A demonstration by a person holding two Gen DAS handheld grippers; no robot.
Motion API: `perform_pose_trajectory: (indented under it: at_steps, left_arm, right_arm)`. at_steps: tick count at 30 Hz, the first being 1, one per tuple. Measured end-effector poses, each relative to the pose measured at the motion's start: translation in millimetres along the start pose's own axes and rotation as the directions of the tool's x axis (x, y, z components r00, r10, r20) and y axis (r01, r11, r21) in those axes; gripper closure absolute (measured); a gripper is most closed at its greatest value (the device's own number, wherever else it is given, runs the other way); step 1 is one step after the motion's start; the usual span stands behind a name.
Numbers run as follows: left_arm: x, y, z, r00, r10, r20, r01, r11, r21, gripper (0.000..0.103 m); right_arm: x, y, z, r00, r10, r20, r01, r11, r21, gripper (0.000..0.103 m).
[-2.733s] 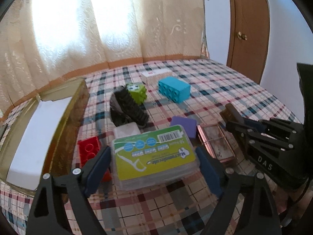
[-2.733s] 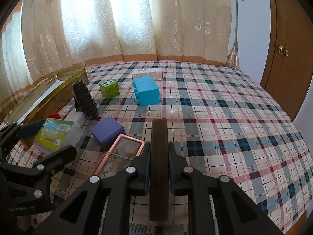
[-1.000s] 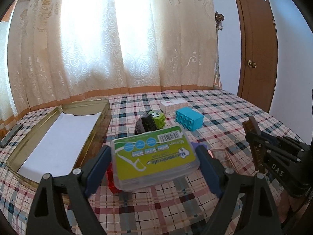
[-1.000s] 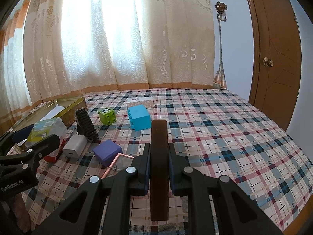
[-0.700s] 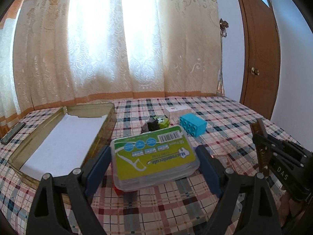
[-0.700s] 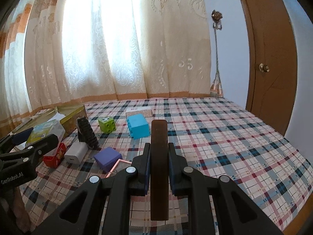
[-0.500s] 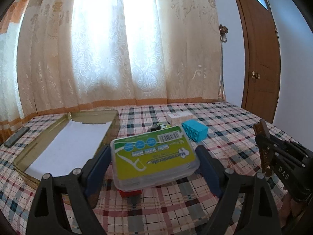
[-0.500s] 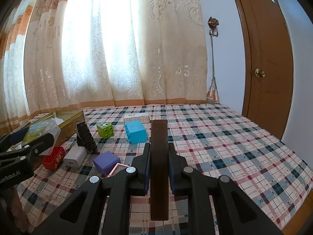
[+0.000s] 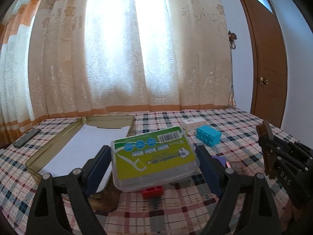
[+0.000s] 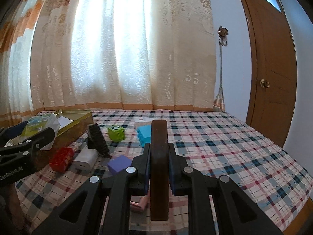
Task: Organize rigid objects
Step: 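Carry the plastic box and comb toward the gold tin with both grippers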
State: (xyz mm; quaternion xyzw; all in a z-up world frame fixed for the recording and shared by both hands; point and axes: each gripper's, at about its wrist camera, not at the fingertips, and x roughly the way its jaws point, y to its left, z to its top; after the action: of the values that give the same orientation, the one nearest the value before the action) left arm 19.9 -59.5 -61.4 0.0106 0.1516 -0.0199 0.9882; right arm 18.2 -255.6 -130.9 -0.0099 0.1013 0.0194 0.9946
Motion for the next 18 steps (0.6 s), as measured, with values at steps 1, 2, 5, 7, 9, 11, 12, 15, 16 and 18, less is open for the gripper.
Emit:
perform_pose_trajectory:
  at_steps: [1, 2, 5, 7, 9, 11, 12, 15, 16, 18]
  left_arm:
    - [-1, 2, 0, 1.000, 0.007, 0.003, -0.007, 1.000, -0.002, 0.015]
    - [-1, 4, 0, 1.000, 0.011, 0.005, -0.011, 1.000, -0.004, 0.015]
    - [-3, 10, -1, 1.000, 0.023, 0.015, -0.023, 1.000, -0.006, 0.015]
    - [-4, 15, -2, 0.999, 0.031, 0.018, -0.031, 0.999, -0.012, 0.015]
    - [-4, 21, -2, 0.999, 0.036, 0.017, -0.036, 0.999, -0.024, 0.015]
    - [-5, 26, -2, 0.999, 0.043, 0.016, -0.042, 0.998, -0.035, 0.015]
    - [-5, 29, -2, 0.999, 0.046, 0.017, -0.045, 0.998, -0.040, 0.015]
    - [-7, 34, -2, 0.998, 0.053, 0.019, -0.052, 0.998, -0.046, 0.015]
    - [-7, 36, -2, 0.998, 0.059, 0.020, -0.058, 0.997, -0.047, 0.015]
    - [-9, 41, -3, 0.998, 0.065, 0.022, -0.063, 0.997, -0.053, 0.015]
  right_arm:
    - [0, 3, 0, 1.000, 0.007, 0.000, -0.007, 1.000, -0.002, 0.086]
    - [1, 7, 1, 1.000, 0.012, -0.001, -0.012, 1.000, -0.006, 0.086]
    - [2, 15, 1, 1.000, 0.027, -0.001, -0.027, 1.000, -0.014, 0.086]
    - [3, 21, 1, 0.999, 0.036, -0.003, -0.036, 0.999, -0.019, 0.086]
    - [4, 26, 2, 0.999, 0.047, -0.008, -0.047, 0.999, -0.023, 0.086]
    - [5, 29, 2, 0.999, 0.053, -0.010, -0.053, 0.998, -0.023, 0.086]
    - [5, 31, 2, 0.999, 0.053, -0.010, -0.054, 0.998, -0.025, 0.086]
    - [6, 37, 2, 0.999, 0.053, -0.010, -0.053, 0.998, -0.030, 0.086]
    - [7, 38, 1, 0.998, 0.055, -0.012, -0.055, 0.998, -0.031, 0.086]
    - [7, 42, 2, 0.998, 0.061, -0.015, -0.061, 0.997, -0.035, 0.086]
